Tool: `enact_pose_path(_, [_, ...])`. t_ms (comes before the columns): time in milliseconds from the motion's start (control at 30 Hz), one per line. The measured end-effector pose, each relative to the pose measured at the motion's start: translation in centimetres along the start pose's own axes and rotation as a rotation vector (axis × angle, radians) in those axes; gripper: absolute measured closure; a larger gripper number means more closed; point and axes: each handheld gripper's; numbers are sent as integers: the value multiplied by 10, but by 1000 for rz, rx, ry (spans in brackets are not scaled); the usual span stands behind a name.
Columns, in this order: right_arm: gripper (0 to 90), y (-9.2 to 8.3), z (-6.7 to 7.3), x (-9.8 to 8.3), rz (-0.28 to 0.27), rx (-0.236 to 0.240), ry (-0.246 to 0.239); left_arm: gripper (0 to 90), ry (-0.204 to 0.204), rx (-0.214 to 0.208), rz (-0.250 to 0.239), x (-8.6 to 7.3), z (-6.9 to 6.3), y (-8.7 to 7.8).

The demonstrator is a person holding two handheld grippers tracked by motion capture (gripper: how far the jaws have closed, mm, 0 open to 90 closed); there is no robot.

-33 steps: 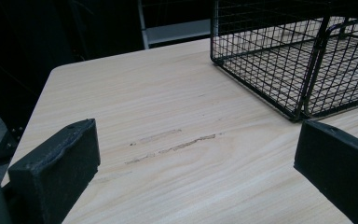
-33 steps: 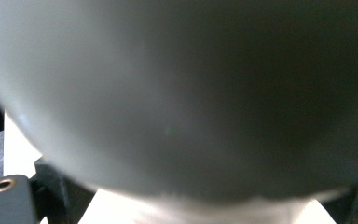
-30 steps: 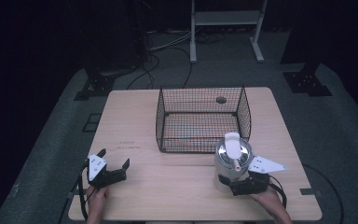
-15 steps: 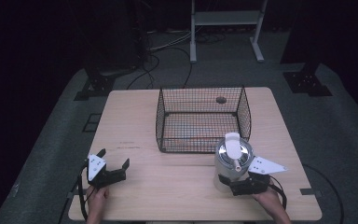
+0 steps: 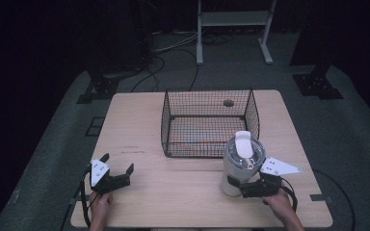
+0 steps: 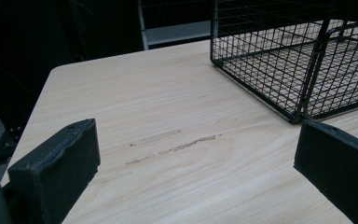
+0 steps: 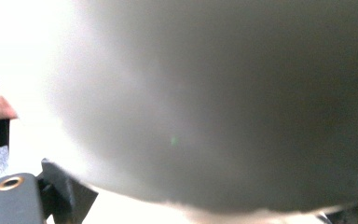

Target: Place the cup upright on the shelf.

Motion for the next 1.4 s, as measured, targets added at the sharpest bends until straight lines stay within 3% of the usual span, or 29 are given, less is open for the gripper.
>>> enact_pose_path(300, [94, 0, 1, 37, -19, 22, -40, 0, -7, 4, -3, 0, 1, 0])
enact_pose_path(333, [94, 2, 2, 50, -25, 34, -49, 0, -10, 4, -2, 0, 1, 0])
enact_pose_path(400, [94, 3, 2, 54, -24, 36, -50, 0, -10, 3, -2, 0, 1, 0])
enact_pose_path(433, [94, 8, 0, 67, -34, 48, -57, 0, -9, 3, -4, 0, 1, 0])
enact_pose_path(567, [94, 15, -1, 82, -33, 53, -64, 0, -7, 3, -4, 0, 1, 0])
enact_pose_path(633, [94, 23, -2, 98, -32, 59, -62, 0, 1, 3, -9, 0, 1, 1])
enact_pose_path(867, [94, 49, -9, 125, -22, 67, -95, 0, 1, 1, -10, 0, 1, 1])
enact_pose_path(1233, [94, 90, -23, 147, -1, 74, -118, 0, -2, 2, -7, 0, 1, 1])
enact_pose_path(1400, [94, 110, -36, 153, 7, 76, -98, 0, -2, 2, -8, 0, 1, 1])
Point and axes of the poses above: each handheld gripper's, and its own axes: y roughly forward along the jaws, x roughly out of its top, z roughly to its left, and after that the axes turned 1 degree about -z, right-handed
